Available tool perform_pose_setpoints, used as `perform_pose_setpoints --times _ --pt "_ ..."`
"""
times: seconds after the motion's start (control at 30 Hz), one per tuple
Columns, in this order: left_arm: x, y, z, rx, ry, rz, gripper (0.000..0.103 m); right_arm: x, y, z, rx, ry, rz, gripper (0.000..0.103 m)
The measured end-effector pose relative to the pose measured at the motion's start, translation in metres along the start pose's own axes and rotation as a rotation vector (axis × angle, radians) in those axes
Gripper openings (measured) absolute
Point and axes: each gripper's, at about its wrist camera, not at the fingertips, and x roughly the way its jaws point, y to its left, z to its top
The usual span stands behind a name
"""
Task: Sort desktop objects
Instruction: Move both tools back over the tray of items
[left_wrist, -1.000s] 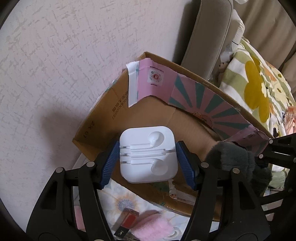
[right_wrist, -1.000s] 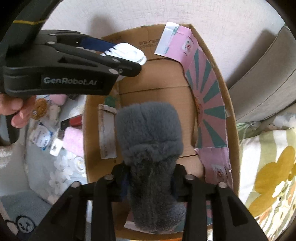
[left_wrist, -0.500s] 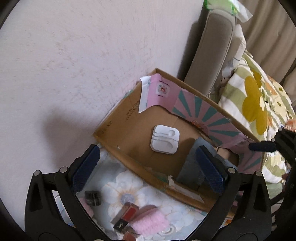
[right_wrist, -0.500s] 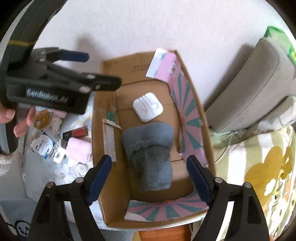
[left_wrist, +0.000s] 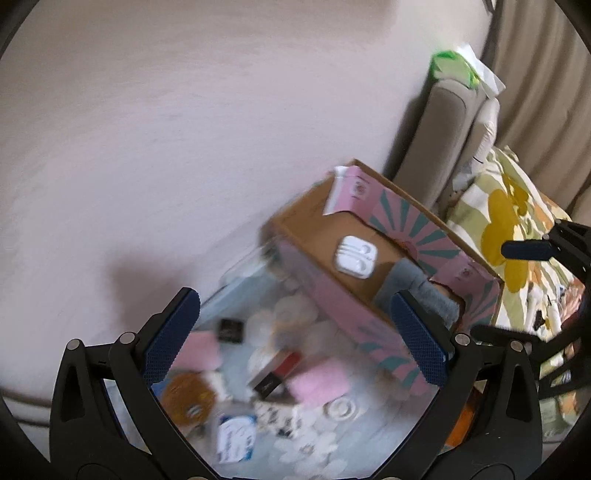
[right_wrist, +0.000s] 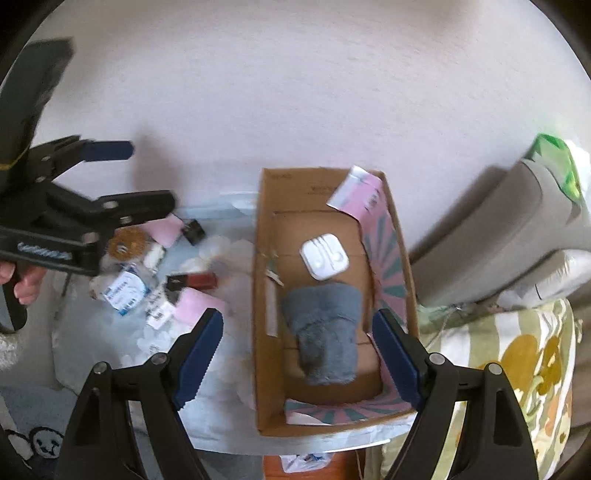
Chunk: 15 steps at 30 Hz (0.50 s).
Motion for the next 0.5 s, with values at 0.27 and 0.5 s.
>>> perform_pose_setpoints --times 0.27,0.5 --pt "-0.062 0.057 -0.038 -0.071 -0.052 0.137 0.103 -0.011 0.034 0.018 -0.058 -0.041 0.057 0.08" --pt "-0.094 0.107 -0.084 -0.187 -0.066 0.241 0.103 -0.005 0.068 0.026 -0.149 -0.047 0.121 0.08"
